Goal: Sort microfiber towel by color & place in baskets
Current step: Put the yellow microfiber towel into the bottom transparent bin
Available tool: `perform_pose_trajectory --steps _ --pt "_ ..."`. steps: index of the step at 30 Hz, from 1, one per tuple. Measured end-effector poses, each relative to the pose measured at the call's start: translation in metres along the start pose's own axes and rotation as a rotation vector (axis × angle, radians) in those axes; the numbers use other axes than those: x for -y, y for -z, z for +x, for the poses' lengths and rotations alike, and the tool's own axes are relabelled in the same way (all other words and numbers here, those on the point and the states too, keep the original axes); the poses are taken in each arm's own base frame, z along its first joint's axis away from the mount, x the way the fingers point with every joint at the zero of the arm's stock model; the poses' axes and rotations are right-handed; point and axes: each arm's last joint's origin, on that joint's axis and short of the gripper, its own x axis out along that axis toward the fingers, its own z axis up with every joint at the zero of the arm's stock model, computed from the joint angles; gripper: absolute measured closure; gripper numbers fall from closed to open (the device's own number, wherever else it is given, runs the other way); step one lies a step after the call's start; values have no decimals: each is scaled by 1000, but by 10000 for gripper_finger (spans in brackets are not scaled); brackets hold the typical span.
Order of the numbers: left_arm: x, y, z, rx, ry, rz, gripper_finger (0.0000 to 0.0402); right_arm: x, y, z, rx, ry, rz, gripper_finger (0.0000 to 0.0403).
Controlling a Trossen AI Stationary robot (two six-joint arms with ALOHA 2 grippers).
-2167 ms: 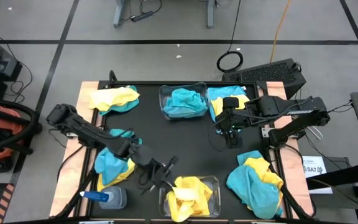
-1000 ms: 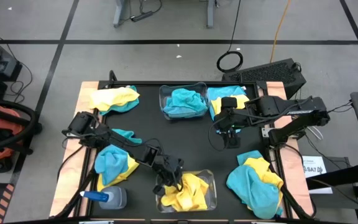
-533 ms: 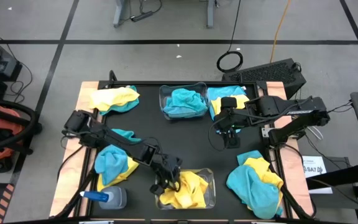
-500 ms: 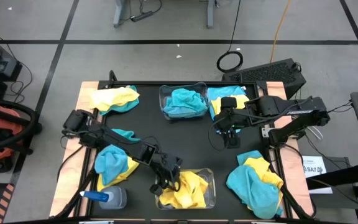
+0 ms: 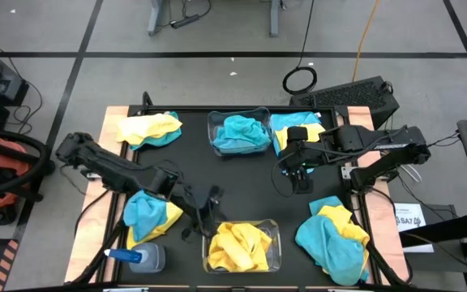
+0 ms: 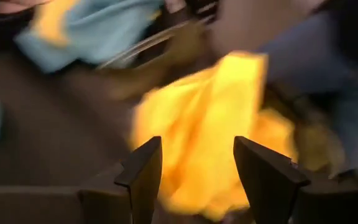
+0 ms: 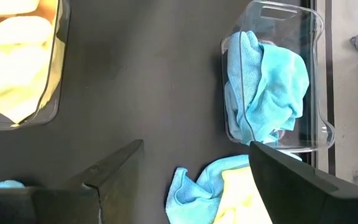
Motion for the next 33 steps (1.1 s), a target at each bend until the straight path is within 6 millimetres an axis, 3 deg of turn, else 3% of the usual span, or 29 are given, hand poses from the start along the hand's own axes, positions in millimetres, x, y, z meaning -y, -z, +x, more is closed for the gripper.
perform_pose_trajectory --steps 10,18,26,33 --pt "-29 27 -71 -282 -545 -109 196 -9 11 31 -78 -3 -61 122" --pt "-71 75 -106 -603 -802 -411 196 -13 16 47 -90 -4 -71 122" --pt "-115 129 -135 -727 -991 -792 196 -15 19 55 -101 -5 -74 122" --pt "-139 175 -163 -772 -1036 -1063 196 -17 22 60 -110 -9 -73 122"
